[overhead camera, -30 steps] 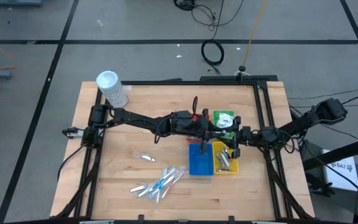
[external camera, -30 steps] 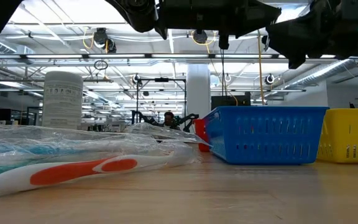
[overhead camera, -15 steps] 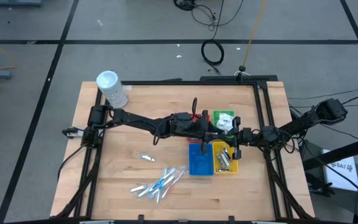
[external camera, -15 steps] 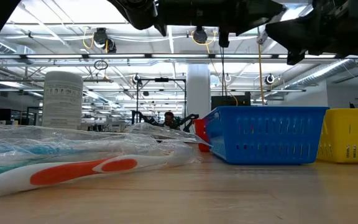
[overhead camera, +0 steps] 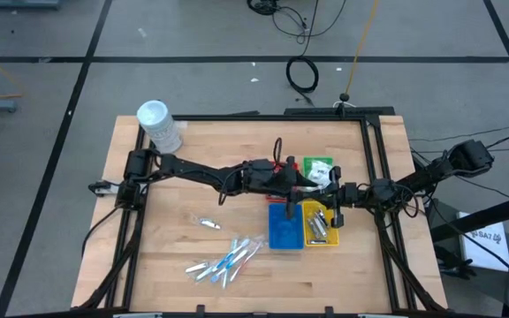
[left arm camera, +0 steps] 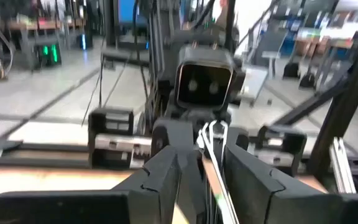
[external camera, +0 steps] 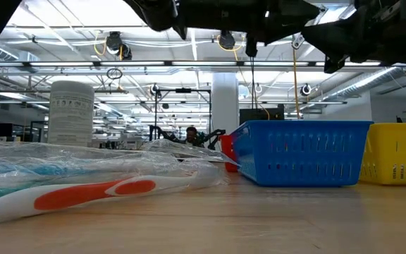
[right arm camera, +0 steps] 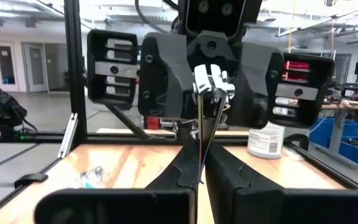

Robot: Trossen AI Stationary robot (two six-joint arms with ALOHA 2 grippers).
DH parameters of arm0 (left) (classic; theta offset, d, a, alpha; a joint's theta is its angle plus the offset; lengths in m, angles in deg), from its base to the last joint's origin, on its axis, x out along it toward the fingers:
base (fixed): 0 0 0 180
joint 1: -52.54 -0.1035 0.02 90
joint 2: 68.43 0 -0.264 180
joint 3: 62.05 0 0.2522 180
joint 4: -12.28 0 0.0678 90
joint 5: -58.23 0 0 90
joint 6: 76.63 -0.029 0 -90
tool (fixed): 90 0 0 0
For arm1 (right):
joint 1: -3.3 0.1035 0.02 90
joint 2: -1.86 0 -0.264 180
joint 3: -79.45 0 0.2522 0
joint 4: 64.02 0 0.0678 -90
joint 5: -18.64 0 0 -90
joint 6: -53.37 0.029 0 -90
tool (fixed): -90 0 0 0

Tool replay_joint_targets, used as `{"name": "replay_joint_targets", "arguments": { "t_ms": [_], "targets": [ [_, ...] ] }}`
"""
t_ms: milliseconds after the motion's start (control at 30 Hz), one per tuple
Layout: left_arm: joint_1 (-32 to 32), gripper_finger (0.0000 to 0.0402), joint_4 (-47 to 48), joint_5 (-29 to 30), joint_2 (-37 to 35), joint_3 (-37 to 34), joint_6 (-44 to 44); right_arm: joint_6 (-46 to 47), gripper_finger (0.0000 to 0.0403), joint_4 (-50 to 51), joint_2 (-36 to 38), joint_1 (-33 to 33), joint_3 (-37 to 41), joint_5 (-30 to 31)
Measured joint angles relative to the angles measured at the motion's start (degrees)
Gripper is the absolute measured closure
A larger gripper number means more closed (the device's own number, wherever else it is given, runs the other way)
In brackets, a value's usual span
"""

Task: Pick & Place Travel size toiletries
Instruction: Put the silver nail cutter into the yellow bin

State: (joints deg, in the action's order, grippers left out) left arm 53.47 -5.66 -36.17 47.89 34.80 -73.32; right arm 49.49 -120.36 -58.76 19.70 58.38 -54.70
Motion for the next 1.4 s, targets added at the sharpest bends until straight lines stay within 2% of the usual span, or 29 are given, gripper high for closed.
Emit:
{"name": "replay_joint_targets", "arguments": {
  "t_ms": [100,267,400,600,733,900,1067,1267,1400],
  "targets": [
    [0.1,0.0261,7.8,2.0,-3.4,0.0,0.2,0.0,0.04,0.6,0.1,0.0,0.0,0.1],
    [1.5,0.0219,27.2,14.6,-12.1,0.0,0.2,-0.3,0.04,1.8,0.8,0.1,0.0,1.2],
    [3.3,0.0187,43.2,21.0,-19.0,0.0,1.1,3.0,0.04,6.2,2.7,1.3,0.0,1.0],
    [5.9,0.017,62.5,39.2,-25.3,-2.0,10.0,13.5,0.04,19.9,7.0,6.9,0.0,-0.5],
    [7.2,0.0177,68.3,46.8,-28.3,-7.1,19.1,22.3,0.04,30.0,8.9,11.8,0.0,-0.5],
    [7.9,0.0191,69.5,49.4,-31.2,-16.6,29.5,32.4,0.04,37.6,9.3,16.9,0.0,-0.4],
    [7.4,0.0206,69.3,49.9,-33.0,-23.1,36.4,39.7,0.04,47.0,9.4,19.7,0.0,-0.3],
    [6.7,0.0218,69.1,49.3,-32.9,-25.1,39.1,44.3,0.0398,52.7,9.4,19.6,0.0,4.2],
    [6.6,0.022,69.1,49.0,-32.9,-25.2,38.8,45.3,0.0365,50.2,9.4,19.6,0.0,3.8]
  ]
}}
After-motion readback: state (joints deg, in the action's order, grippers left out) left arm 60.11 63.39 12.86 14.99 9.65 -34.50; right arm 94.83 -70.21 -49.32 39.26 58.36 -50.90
